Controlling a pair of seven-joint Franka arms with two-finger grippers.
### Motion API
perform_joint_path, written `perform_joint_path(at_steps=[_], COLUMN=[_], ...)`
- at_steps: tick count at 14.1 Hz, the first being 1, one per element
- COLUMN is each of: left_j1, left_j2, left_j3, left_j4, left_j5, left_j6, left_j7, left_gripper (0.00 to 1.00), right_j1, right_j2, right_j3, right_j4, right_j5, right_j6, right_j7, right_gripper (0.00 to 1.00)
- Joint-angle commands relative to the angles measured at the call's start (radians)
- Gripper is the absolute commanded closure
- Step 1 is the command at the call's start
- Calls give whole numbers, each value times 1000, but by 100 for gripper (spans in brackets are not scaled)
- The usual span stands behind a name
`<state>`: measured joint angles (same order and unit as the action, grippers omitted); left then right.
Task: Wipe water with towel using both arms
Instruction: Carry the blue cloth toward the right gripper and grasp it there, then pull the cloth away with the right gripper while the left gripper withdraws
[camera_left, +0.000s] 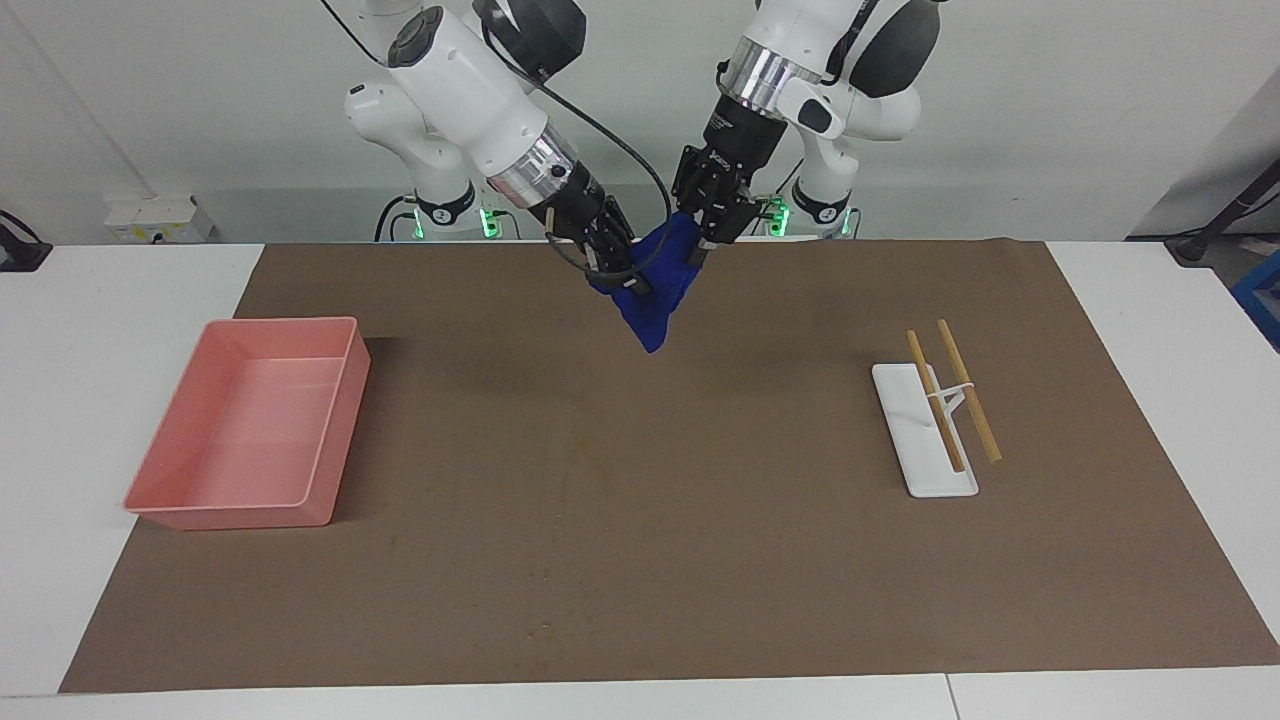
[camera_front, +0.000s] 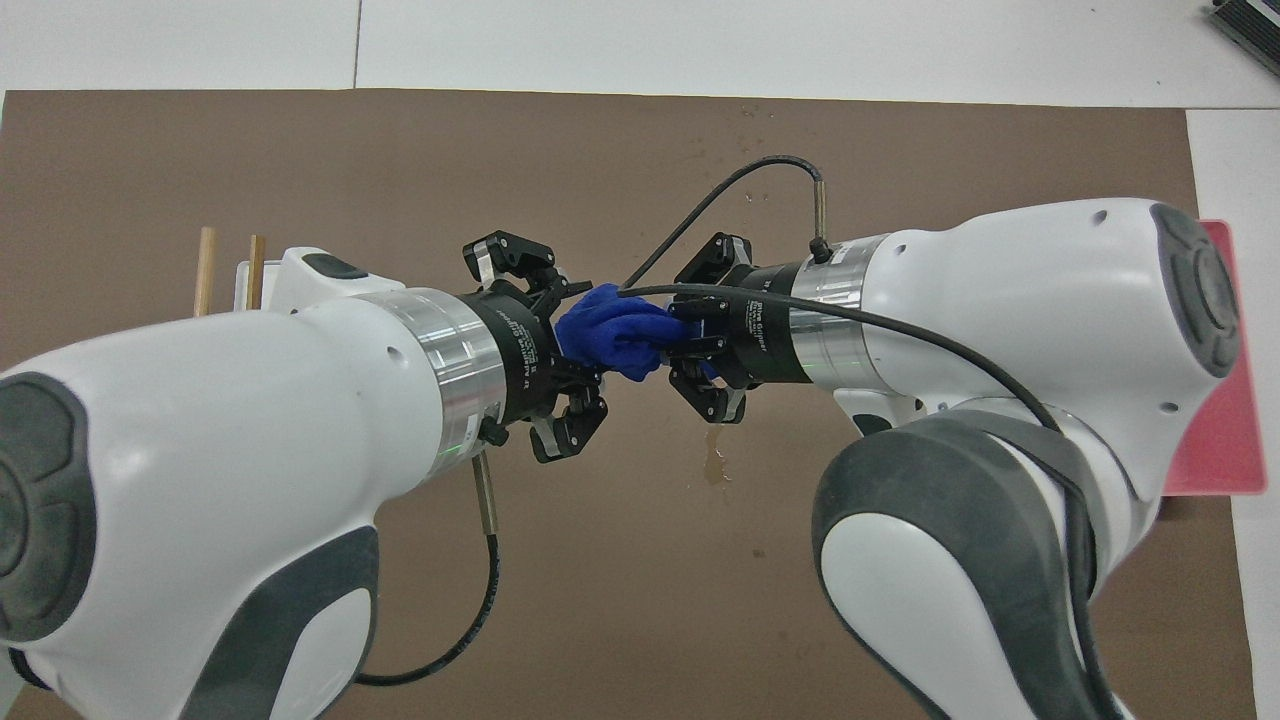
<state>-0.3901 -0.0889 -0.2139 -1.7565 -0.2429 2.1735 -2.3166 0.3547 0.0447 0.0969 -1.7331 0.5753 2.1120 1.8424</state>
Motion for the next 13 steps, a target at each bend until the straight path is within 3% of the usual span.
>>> perform_joint_path(at_steps=[1, 4, 6, 10, 13], left_j1=[14, 52, 85, 206, 314], left_j2=[3, -3, -11, -34, -46], left_j3=[14, 16, 16, 16, 16], left_j4=[6, 6, -4, -18, -24], left_j5=[-4, -3, -3, -4, -4], left_j6=[-50, -133, -205, -369, -458], left_j7=[-6, -3, 72, 392, 576], left_gripper=[0, 0, 0, 0, 0], right_j1=[-10, -34, -81, -129, -148], right_j2=[-17, -20, 0, 150, 338], right_j3=[6, 3, 3, 3, 3], right_j4=[-12, -46, -62, -7, 143], right_j5=[-64, -158, -160, -239, -323], right_j6=[13, 40, 149, 308, 405], right_j7=[-54, -142, -247, -443, -488], right_gripper=[100, 100, 100, 100, 100])
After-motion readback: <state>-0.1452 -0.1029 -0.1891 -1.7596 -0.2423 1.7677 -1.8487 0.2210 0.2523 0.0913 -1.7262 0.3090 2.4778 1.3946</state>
